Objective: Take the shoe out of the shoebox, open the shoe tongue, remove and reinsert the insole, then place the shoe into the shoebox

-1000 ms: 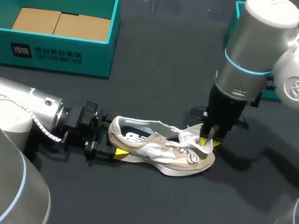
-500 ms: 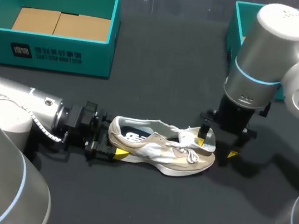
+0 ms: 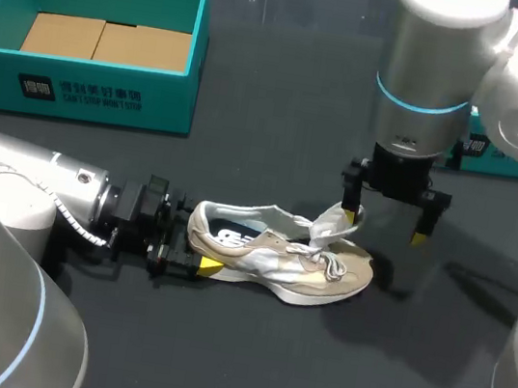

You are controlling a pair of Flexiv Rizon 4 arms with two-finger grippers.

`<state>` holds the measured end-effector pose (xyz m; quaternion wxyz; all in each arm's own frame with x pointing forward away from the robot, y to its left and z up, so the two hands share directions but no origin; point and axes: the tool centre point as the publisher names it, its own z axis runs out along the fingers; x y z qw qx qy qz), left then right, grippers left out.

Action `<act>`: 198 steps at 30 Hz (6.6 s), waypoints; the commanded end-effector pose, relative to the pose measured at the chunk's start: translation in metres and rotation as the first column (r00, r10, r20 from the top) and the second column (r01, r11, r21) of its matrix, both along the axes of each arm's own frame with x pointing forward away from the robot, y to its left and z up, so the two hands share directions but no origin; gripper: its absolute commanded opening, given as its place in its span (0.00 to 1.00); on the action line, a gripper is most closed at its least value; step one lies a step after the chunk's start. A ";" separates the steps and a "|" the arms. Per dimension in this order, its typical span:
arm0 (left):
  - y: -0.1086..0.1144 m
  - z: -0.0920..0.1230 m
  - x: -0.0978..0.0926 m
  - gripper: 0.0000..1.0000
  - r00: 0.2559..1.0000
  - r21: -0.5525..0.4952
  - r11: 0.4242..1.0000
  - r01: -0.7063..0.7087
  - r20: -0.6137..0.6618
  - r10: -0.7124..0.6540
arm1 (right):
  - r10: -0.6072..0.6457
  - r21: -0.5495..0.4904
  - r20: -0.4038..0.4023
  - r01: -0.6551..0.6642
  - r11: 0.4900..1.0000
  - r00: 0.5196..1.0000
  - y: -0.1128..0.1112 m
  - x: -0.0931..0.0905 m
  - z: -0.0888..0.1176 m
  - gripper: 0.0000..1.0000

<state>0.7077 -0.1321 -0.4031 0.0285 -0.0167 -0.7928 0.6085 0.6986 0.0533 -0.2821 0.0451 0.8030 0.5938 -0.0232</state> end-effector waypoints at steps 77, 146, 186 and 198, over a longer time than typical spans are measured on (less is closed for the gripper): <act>0.000 -0.002 -0.001 0.00 1.000 0.001 1.000 -0.002 0.001 0.002 | 0.997 -0.098 -0.043 -0.992 -0.073 -0.069 0.167 -0.033 0.041 0.00; 0.000 -0.002 -0.001 0.00 1.000 0.001 1.000 -0.002 0.001 0.002 | 0.962 -0.071 -0.080 -0.961 -0.266 -0.260 0.196 0.010 -0.055 0.00; 0.000 -0.002 -0.001 0.00 1.000 0.001 1.000 -0.002 0.001 0.002 | 0.985 -0.103 -0.085 -0.982 -0.159 -0.151 0.145 0.028 -0.085 0.35; 0.000 -0.002 -0.001 0.00 1.000 0.001 1.000 -0.002 0.001 0.002 | 0.984 -0.054 -0.101 -0.986 -0.155 -0.149 0.143 0.025 -0.107 0.42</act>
